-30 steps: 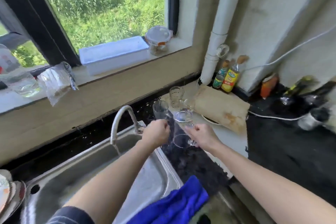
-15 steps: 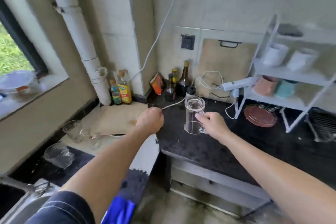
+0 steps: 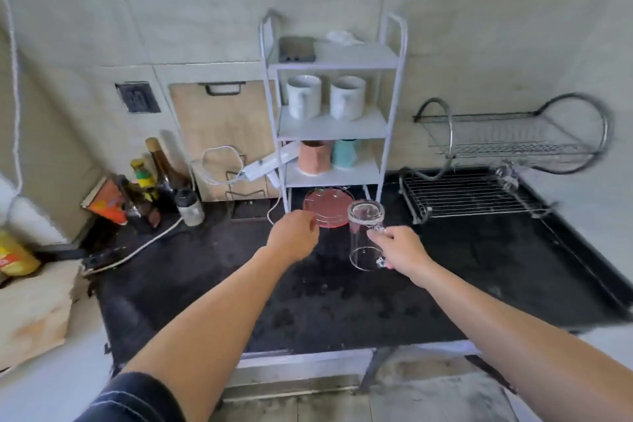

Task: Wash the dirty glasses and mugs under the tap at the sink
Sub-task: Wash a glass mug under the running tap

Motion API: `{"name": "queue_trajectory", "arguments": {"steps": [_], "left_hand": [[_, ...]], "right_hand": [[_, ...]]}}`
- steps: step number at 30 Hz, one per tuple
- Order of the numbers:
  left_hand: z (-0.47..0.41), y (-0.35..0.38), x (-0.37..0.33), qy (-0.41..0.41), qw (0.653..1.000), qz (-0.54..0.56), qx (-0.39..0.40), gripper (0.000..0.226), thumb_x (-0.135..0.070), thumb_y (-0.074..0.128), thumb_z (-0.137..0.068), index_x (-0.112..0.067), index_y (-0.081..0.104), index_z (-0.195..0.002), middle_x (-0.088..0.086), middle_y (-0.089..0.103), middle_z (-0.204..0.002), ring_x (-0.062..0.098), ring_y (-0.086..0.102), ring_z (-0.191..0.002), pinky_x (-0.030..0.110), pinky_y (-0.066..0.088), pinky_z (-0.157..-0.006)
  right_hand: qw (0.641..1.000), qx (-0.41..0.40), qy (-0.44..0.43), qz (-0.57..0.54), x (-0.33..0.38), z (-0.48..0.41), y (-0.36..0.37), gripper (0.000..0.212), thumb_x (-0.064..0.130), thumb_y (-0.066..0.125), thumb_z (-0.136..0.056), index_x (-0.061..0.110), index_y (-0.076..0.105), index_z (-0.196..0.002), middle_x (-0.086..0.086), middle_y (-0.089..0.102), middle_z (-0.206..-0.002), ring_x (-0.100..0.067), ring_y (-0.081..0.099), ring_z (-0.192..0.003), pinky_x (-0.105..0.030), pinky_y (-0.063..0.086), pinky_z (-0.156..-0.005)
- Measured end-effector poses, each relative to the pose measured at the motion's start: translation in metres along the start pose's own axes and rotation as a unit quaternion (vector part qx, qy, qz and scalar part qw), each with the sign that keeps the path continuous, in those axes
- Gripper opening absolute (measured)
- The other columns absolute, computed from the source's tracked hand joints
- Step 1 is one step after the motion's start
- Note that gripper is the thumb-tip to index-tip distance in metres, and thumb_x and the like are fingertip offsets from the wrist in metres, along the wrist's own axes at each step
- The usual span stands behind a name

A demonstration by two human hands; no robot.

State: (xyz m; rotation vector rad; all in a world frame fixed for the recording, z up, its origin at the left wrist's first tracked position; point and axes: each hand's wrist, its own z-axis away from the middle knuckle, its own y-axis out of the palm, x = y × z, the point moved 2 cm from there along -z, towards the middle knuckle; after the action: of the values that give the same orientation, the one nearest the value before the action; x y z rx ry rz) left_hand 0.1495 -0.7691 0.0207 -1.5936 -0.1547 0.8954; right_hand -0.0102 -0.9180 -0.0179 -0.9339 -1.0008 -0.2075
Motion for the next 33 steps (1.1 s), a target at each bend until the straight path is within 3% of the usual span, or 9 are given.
{"name": "queue_trajectory", "arguments": {"steps": [5,10,16,21,24,27,29,31,33], "left_hand": [[-0.063,0.038,-0.064,0.065,0.997,0.004,0.039,0.019,-0.020,0.047,-0.091,-0.011,0.055,-0.075,0.006,0.058,-0.082,0.034,0.059,-0.086,0.033,0.042,-0.067],[-0.126,0.064,-0.122,0.146,0.987,0.020,0.057,0.024,-0.022,0.046,-0.094,-0.008,0.065,-0.099,0.011,0.064,-0.099,0.030,0.060,-0.090,0.040,0.050,-0.081],[-0.182,0.086,-0.201,0.232,0.972,0.015,0.038,0.027,-0.022,0.046,-0.096,-0.009,0.065,-0.110,0.008,0.058,-0.108,0.027,0.059,-0.095,0.042,0.049,-0.086],[-0.227,0.106,-0.261,0.302,0.952,-0.007,-0.042,0.029,-0.019,0.047,-0.096,-0.008,0.062,-0.118,0.009,0.053,-0.118,0.024,0.056,-0.098,0.039,0.050,-0.086],[-0.256,0.124,-0.291,0.303,0.949,-0.052,-0.074,0.030,-0.020,0.047,-0.095,-0.008,0.060,-0.119,0.010,0.052,-0.120,0.024,0.052,-0.105,0.039,0.048,-0.091],[-0.281,0.148,-0.311,0.270,0.952,-0.120,-0.083,0.032,-0.025,0.043,-0.096,-0.012,0.058,-0.122,0.010,0.053,-0.124,0.026,0.051,-0.112,0.040,0.044,-0.097],[-0.292,0.163,-0.317,0.221,0.957,-0.162,-0.093,0.033,-0.032,0.040,-0.097,-0.015,0.058,-0.120,0.008,0.055,-0.123,0.026,0.053,-0.112,0.042,0.044,-0.097],[-0.297,0.173,-0.321,0.183,0.959,-0.193,-0.096,0.035,-0.036,0.036,-0.098,-0.016,0.060,-0.114,0.008,0.059,-0.116,0.028,0.057,-0.106,0.044,0.045,-0.094],[-0.298,0.181,-0.323,0.167,0.964,-0.189,-0.086,0.038,-0.037,0.031,-0.098,-0.014,0.061,-0.110,0.009,0.061,-0.110,0.029,0.059,-0.100,0.046,0.047,-0.088]], "right_hand": [[0.995,-0.037,0.074,-0.049,-0.049,-0.035,-0.053,0.035,0.032,0.059,-0.088,0.014,0.044,-0.062,-0.006,0.042,-0.057,-0.021,0.043,-0.052,-0.033,0.041,-0.052],[0.981,-0.111,0.144,-0.064,-0.093,-0.071,-0.107,0.034,0.033,0.059,-0.088,0.010,0.056,-0.064,-0.006,0.052,-0.058,-0.020,0.050,-0.053,-0.031,0.045,-0.052],[0.959,-0.185,0.198,-0.085,-0.144,-0.115,-0.178,0.033,0.037,0.060,-0.088,0.011,0.055,-0.068,-0.007,0.052,-0.059,-0.022,0.056,-0.053,-0.044,0.058,-0.067],[0.946,-0.188,0.238,-0.117,-0.189,-0.171,-0.232,0.034,0.035,0.063,-0.088,0.008,0.061,-0.068,-0.005,0.055,-0.051,-0.021,0.055,-0.042,-0.051,0.059,-0.076],[0.951,-0.168,0.229,-0.119,-0.213,-0.212,-0.256,0.036,0.036,0.062,-0.091,0.005,0.061,-0.072,-0.007,0.053,-0.055,-0.024,0.057,-0.050,-0.049,0.060,-0.075],[0.962,-0.129,0.207,-0.126,-0.233,-0.258,-0.273,0.046,0.035,0.058,-0.094,-0.012,0.062,-0.092,-0.009,0.045,-0.060,-0.023,0.053,-0.056,-0.034,0.057,-0.058],[0.970,-0.108,0.182,-0.117,-0.241,-0.288,-0.278,0.045,0.034,0.056,-0.095,-0.007,0.061,-0.076,-0.005,0.040,-0.055,-0.018,0.047,-0.048,-0.030,0.050,-0.052],[0.978,-0.096,0.161,-0.096,-0.247,-0.316,-0.279,0.042,0.033,0.056,-0.096,0.006,0.057,-0.064,-0.003,0.048,-0.054,-0.016,0.051,-0.047,-0.036,0.050,-0.057],[0.978,-0.090,0.148,-0.116,-0.250,-0.340,-0.276,0.028,0.029,0.058,-0.096,0.004,0.064,-0.084,-0.013,0.064,-0.075,-0.021,0.058,-0.060,-0.039,0.050,-0.064]]}}
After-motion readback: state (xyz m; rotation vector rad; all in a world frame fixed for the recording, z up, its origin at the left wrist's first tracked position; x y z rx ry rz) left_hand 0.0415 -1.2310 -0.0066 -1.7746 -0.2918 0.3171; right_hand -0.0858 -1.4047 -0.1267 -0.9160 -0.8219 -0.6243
